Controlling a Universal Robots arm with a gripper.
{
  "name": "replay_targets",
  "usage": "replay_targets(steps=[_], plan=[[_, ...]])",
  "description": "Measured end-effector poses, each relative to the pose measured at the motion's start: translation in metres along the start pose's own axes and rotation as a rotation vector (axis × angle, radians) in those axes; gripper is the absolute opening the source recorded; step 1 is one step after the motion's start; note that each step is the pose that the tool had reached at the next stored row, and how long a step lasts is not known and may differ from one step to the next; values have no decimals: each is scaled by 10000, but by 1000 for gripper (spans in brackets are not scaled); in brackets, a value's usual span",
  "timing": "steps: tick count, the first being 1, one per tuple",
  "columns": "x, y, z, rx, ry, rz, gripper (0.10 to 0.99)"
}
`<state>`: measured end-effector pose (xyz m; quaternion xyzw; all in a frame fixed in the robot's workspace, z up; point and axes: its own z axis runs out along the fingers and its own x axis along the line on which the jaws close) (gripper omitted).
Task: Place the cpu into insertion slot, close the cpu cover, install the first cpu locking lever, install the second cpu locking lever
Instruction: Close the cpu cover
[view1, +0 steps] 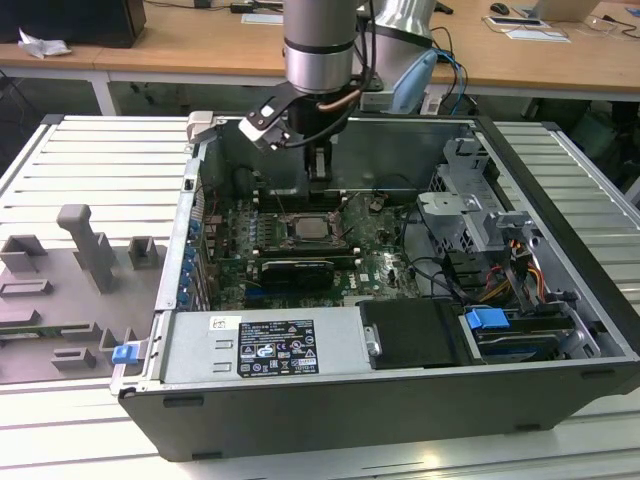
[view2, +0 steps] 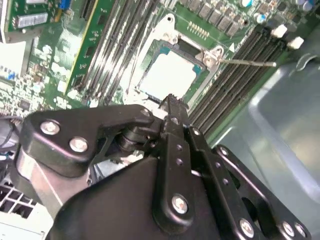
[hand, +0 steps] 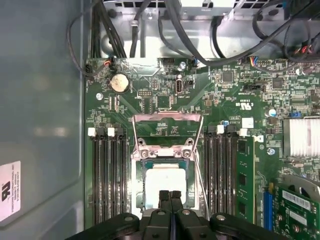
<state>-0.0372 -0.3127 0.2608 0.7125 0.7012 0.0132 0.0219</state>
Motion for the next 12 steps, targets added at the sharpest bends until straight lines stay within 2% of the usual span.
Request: replay_targets(steps=[3, 5, 10, 12], plan=[[1, 80, 3, 1, -1, -1, 106], [2, 160, 7, 1, -2, -1, 106], [4, 247, -50, 1, -12, 0, 106], [6, 338, -46, 1, -13, 0, 106]])
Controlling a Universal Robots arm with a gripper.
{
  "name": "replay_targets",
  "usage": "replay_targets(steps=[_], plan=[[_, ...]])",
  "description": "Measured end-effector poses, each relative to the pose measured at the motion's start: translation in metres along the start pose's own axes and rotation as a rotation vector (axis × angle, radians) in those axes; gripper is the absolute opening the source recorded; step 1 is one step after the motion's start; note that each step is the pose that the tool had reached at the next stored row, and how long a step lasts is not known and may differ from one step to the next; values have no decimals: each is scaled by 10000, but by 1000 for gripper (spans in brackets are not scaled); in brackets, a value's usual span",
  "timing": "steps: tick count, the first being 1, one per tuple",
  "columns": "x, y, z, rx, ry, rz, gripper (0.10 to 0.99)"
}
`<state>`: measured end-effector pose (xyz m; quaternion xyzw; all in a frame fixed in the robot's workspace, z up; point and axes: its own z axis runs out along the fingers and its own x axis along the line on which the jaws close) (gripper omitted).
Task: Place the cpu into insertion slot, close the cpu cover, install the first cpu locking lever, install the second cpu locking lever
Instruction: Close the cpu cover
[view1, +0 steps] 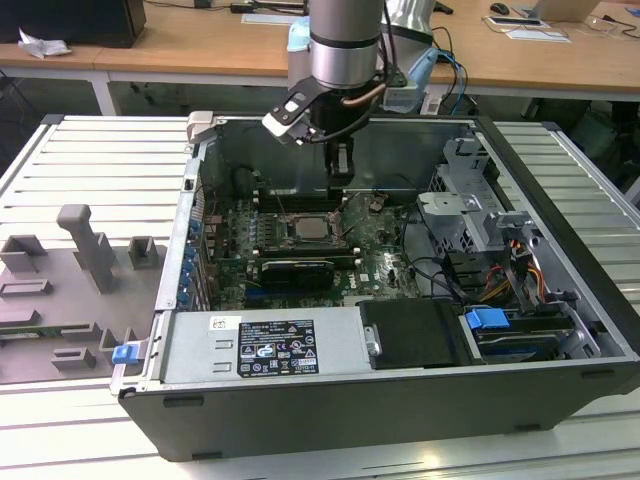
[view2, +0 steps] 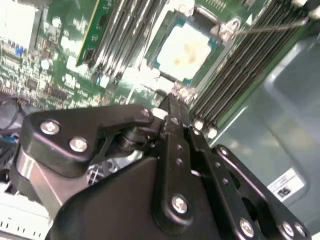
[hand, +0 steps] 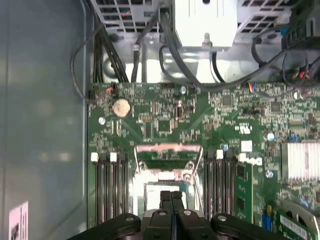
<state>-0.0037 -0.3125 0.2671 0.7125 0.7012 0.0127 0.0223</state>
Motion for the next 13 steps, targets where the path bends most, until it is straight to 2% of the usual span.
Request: replay_targets(steps=[1, 5, 9, 11, 13], plan=[[2, 65, 3, 0, 0, -3, 106], [5, 202, 10, 0, -3, -7, 106], [7, 283, 15, -1, -6, -24, 106], [9, 357, 22, -1, -8, -42, 106], [11, 393, 27, 0, -8, -55, 106]])
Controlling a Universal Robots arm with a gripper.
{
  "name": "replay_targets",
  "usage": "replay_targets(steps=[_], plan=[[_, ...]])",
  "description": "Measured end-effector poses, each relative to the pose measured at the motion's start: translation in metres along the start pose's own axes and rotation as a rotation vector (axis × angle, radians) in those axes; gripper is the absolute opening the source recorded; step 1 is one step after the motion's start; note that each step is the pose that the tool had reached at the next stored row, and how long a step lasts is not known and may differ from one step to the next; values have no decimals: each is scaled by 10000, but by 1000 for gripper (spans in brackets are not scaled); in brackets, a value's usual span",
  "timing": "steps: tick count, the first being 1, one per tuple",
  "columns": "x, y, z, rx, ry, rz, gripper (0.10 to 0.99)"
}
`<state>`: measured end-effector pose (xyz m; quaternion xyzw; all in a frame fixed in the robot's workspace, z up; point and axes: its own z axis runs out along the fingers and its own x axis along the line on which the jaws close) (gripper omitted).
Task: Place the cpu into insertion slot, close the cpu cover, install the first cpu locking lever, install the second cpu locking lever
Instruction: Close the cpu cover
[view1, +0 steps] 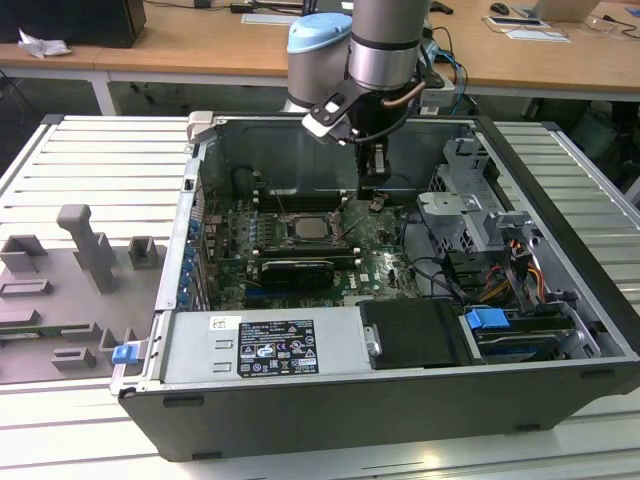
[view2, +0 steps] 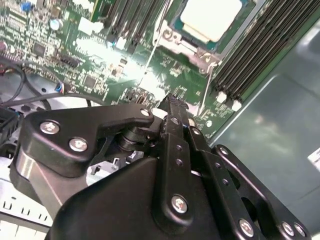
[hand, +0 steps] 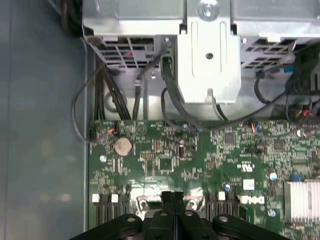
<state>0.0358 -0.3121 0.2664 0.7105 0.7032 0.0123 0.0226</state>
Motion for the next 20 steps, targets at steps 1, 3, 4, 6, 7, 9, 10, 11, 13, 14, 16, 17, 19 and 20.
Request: replay_targets(steps=[1, 3, 4, 6, 7, 9, 10, 11, 13, 14, 16, 17, 19, 20], plan=[[4, 24, 5, -1, -3, -14, 106], [7, 62, 16, -1, -10, -39, 106], [8, 73, 19, -1, -12, -46, 106], [11, 104, 29, -2, -19, -72, 106], [13, 126, 37, -2, -26, -92, 106], [18, 150, 68, -2, -30, -112, 106], [20, 150, 86, -2, -31, -112, 106], [20, 149, 100, -2, -31, -112, 106], [21, 124, 135, -2, -32, -113, 106], [20, 100, 140, -2, -31, -113, 106], [19, 87, 142, -2, -32, -112, 106], [19, 86, 142, -1, -33, -112, 106], [20, 84, 143, -3, -30, -114, 106], [20, 79, 143, -2, -31, -111, 106]])
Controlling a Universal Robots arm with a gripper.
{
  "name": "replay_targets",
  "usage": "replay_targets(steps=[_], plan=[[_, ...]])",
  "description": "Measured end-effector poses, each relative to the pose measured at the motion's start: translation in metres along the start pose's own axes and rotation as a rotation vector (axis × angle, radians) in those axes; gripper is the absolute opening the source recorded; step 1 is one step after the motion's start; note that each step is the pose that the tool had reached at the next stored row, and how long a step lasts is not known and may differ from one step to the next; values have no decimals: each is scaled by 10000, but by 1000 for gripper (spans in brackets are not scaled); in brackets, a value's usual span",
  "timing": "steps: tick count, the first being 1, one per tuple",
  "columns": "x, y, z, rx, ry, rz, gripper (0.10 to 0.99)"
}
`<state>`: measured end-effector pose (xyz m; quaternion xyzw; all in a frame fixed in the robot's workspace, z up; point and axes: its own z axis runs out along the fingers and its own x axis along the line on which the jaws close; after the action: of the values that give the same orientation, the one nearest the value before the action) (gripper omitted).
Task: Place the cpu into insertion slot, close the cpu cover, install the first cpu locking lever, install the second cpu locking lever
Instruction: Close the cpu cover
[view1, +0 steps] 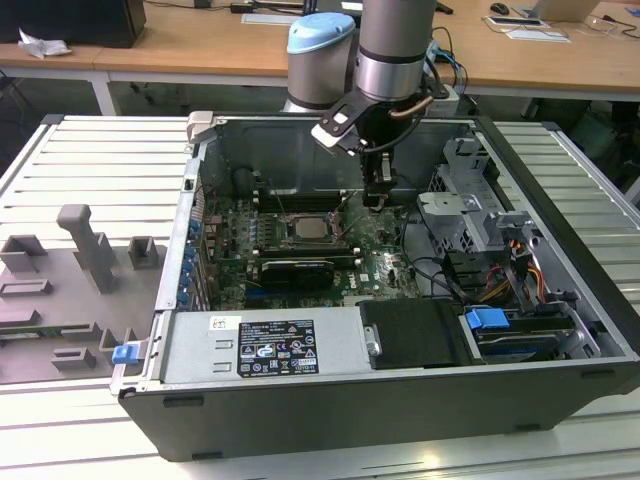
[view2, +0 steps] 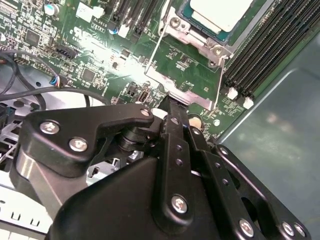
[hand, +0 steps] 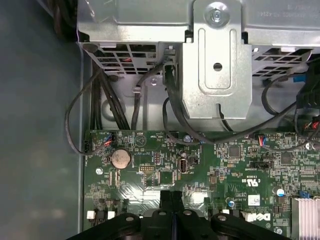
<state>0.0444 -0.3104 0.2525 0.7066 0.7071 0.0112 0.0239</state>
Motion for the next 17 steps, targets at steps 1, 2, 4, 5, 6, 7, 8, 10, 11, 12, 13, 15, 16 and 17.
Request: replay_targets(steps=[1, 2, 4, 5, 6, 7, 8, 10, 11, 12, 13, 15, 16, 17], plan=[[0, -11, 0, 0, 1, -2, 106], [0, -18, -1, 0, 1, -2, 106], [0, -33, -2, 0, 1, -2, 106], [0, -44, -2, 0, 0, -1, 106], [0, -50, -2, 0, 1, -2, 106], [0, -51, -3, 0, 1, -4, 106], [0, -55, -3, 0, 0, -1, 106], [0, -58, -3, 0, 0, -1, 106], [0, -64, -3, 0, 1, -1, 106], [0, -69, -3, 0, 0, -2, 106], [0, -88, -4, 0, 0, -2, 106], [0, -113, -5, 0, 0, -1, 106], [0, -128, -5, 0, 0, -1, 106], [0, -138, -5, 0, 1, -1, 106]])
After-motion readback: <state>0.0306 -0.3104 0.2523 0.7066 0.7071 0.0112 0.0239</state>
